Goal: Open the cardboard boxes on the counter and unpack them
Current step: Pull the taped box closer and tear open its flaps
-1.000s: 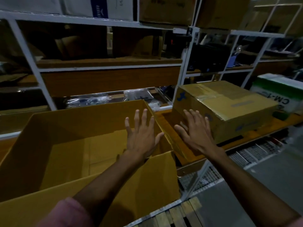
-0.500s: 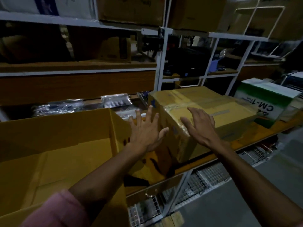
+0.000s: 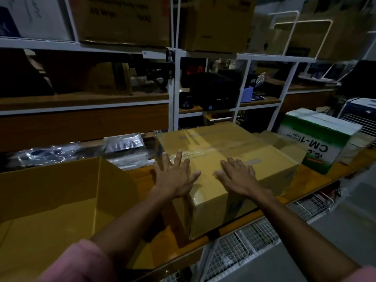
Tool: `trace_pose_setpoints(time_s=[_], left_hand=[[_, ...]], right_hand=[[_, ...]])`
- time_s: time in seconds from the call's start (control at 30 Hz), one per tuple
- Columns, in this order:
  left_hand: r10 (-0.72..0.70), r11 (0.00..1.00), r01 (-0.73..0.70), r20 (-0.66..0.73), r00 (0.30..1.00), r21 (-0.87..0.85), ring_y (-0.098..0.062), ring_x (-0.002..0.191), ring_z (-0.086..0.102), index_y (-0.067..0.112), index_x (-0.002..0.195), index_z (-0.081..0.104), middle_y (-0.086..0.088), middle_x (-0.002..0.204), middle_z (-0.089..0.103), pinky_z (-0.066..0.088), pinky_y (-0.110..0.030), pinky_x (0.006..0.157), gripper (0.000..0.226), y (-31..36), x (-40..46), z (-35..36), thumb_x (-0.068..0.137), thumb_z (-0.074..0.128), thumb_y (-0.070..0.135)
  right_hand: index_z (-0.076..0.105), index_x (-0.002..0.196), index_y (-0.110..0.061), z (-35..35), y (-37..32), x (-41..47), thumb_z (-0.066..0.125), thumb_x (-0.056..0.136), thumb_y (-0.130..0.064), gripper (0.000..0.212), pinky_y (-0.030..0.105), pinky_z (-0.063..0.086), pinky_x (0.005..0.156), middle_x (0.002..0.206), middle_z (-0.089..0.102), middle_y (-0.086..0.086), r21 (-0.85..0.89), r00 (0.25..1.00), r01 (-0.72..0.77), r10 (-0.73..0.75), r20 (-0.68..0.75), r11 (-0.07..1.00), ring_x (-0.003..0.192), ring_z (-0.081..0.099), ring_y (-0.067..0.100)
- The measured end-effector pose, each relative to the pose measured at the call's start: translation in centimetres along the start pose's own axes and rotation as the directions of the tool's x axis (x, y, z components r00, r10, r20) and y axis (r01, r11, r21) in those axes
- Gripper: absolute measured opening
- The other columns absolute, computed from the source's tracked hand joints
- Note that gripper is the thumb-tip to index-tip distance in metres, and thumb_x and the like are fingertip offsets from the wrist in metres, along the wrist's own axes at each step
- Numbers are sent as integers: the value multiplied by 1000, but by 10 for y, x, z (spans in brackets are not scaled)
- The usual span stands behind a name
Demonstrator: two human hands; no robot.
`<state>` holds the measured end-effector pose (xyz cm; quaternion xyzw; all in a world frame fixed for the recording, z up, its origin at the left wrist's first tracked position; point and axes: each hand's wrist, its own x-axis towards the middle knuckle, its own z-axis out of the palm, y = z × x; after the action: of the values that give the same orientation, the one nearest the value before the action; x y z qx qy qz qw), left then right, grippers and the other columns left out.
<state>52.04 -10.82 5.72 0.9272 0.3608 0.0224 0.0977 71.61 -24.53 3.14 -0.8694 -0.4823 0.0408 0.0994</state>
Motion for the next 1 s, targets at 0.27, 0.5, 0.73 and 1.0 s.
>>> trace_pose_setpoints(time_s=[0.27,0.5,0.73,1.0], left_hand=[[-131,983,134,36,991,-122,-48,150,-15,38,160,4,-2,169,-15,-2,-70,118,78,4,39,22,94,19,77],[-193,981,193,-14,981,10,-47,152,1,39,160,3,-3,170,-11,9,-68,117,79,7,69,24,93,16,79],[-330,944,330,10,944,-20,-51,150,6,38,161,1,-4,169,-13,17,-67,116,84,7,114,17,91,19,81],[-432,902,432,-20,901,-8,-52,148,11,35,161,4,-7,170,-8,23,-66,113,86,7,147,12,91,22,81]], right_hand=[[16,159,-39,-10,37,39,13,95,-77,74,66,4,118,170,6,-4,-60,997,-71,72,-1,996,156,3,25],[10,157,-49,-25,89,88,12,85,-89,83,75,-7,112,170,-1,-9,-50,994,-97,99,46,994,156,-4,32],[6,156,-53,-46,138,158,14,80,-94,86,80,-2,108,169,-7,-15,-93,986,-23,37,162,995,154,-9,40],[19,158,-37,-49,164,231,11,75,-96,102,58,26,117,171,3,-3,-36,984,115,-109,140,993,153,20,34]])
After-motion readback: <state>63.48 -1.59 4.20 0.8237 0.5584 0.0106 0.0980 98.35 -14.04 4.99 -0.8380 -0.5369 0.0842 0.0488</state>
